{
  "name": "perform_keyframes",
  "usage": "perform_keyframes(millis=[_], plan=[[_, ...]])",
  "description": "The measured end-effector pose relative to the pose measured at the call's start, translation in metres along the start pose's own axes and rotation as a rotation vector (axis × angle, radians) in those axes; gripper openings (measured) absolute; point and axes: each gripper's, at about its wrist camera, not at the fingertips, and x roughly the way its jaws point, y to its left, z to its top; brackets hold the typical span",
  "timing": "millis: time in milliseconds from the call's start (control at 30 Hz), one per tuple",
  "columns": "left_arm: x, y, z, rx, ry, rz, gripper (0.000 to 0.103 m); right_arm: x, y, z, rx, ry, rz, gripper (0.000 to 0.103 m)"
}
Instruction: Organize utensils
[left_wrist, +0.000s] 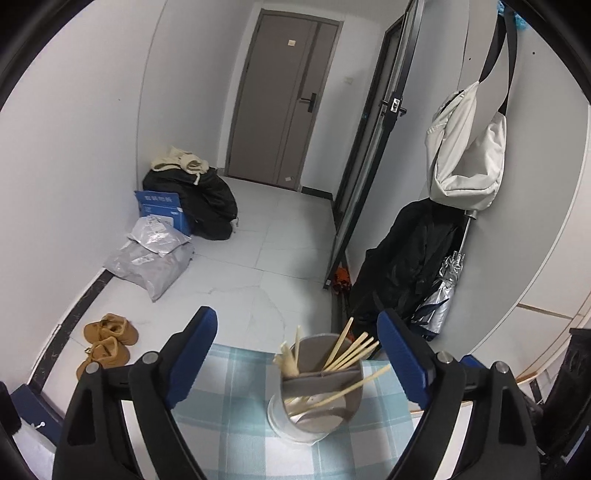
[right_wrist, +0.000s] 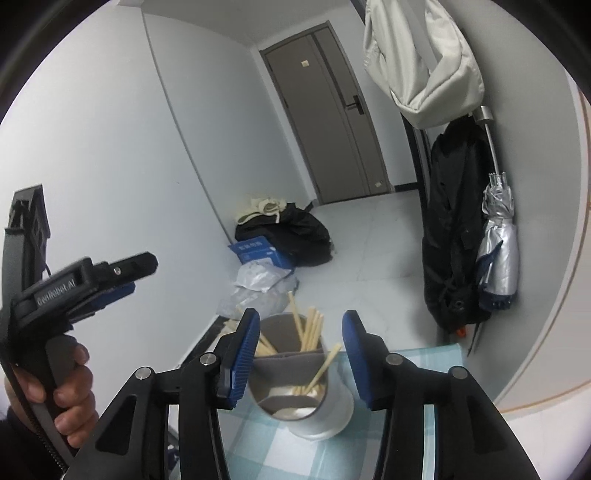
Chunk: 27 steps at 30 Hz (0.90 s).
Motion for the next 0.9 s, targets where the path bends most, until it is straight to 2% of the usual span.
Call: perform_keyframes(millis=[233, 300, 433, 500, 600, 900], plan=[[-0.023, -0.001, -0.017, 0.002, -0.049, 0.040, 0.101, -0.022, 0.012, -0.016, -0.017, -0.038, 0.003, 0.063], [-0.027, -0.001, -0.021, 0.003, -0.066, 0.051, 0.102, -0.027, 0.016, -0.022, -0.035, -0.042, -0.012, 0.068], [-0.031, -0.001, -0.030, 0.013, -0.080, 0.072, 0.102, -0.035, 0.021, -0.033, -0.060, -0.061, -0.018, 0.073], [-0.033, -0.001, -0.035, 0.011, -0.093, 0.077, 0.102, -0.040, 0.022, -0.040, -0.075, -0.079, -0.026, 0.081], [-0.037, 0.000, -0.043, 0.020, -0.115, 0.085, 0.102, -0.043, 0.022, -0.049, -0.095, -0.093, -0.036, 0.086], [-0.040, 0.007, -0.066, 0.030, -0.166, 0.103, 0.102, -0.044, 0.019, -0.075, -0.133, -0.112, -0.085, 0.094]])
